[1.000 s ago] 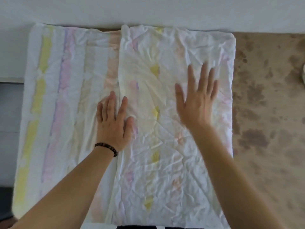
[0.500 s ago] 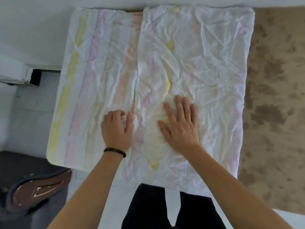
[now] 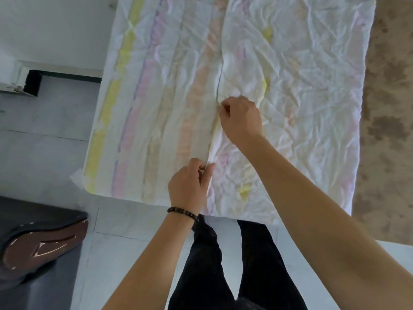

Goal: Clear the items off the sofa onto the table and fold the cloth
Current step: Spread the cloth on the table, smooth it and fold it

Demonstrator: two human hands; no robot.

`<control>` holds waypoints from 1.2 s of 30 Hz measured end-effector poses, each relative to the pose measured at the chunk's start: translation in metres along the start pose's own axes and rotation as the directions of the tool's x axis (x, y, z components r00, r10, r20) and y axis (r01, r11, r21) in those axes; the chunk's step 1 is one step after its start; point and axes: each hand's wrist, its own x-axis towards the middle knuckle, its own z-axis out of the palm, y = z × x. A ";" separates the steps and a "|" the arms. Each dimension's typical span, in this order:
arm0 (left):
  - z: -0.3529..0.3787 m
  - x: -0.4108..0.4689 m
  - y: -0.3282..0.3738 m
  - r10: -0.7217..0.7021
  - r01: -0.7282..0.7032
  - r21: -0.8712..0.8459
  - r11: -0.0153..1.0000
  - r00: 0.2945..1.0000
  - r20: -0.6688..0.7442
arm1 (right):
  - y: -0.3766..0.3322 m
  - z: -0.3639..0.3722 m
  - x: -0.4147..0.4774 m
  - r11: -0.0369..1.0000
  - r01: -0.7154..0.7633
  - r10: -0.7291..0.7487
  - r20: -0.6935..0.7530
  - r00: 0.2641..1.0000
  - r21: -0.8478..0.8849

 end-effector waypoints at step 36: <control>0.027 -0.053 -0.028 0.477 -0.457 0.226 0.860 0.878 -0.039 | 0.167 0.008 -0.249 0.856 -0.397 0.516 -0.605 0.607 0.331</control>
